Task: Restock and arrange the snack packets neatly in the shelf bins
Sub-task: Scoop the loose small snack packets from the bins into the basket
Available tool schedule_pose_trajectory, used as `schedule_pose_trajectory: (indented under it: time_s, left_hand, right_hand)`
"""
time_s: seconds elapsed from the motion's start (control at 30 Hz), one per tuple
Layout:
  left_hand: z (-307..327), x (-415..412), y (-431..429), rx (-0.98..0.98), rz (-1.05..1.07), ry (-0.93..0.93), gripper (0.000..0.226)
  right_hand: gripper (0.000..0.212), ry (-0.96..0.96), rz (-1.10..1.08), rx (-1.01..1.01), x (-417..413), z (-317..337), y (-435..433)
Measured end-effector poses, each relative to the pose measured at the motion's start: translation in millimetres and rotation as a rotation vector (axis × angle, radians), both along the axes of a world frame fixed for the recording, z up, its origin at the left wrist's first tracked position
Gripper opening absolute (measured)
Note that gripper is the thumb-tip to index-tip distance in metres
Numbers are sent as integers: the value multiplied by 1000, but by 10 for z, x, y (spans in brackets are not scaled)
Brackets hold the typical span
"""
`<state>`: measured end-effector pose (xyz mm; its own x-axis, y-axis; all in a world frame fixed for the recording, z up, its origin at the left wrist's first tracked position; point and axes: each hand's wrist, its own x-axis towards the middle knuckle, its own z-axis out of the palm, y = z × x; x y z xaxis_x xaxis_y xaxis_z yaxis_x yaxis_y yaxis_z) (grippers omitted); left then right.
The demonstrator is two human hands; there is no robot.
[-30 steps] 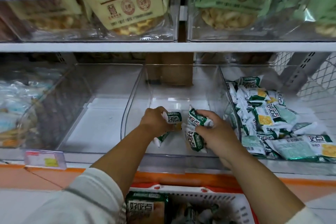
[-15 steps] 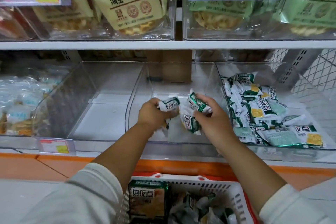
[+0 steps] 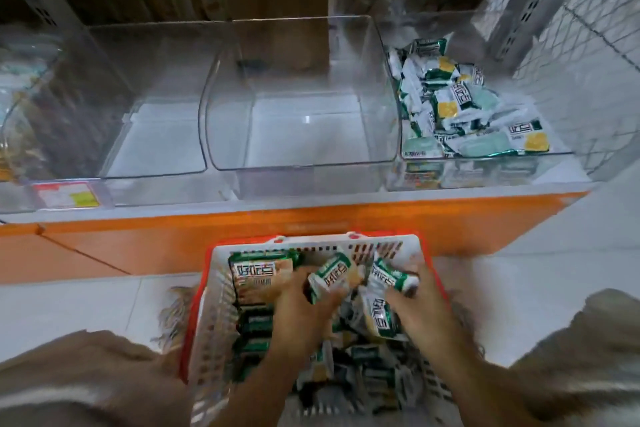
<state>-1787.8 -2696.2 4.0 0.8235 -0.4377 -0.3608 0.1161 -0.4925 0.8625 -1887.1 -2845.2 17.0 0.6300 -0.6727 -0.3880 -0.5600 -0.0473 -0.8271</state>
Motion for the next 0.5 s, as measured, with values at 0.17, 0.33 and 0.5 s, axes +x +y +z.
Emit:
schedule_pose_trajectory:
  time_s: [0.17, 0.33, 0.5]
  left_hand:
    - [-816, -151, 84, 204, -46, 224, 67]
    - [-935, 50, -39, 102, -152, 276, 69]
    - [-563, 103, -249, -6, -100, -108, 45]
  right_hand:
    - [48, 177, -53, 224, -214, -777, -160]
    - [53, 238, 92, -59, -138, -1247, -368]
    - [18, 110, -10, -195, -65, -546, -264]
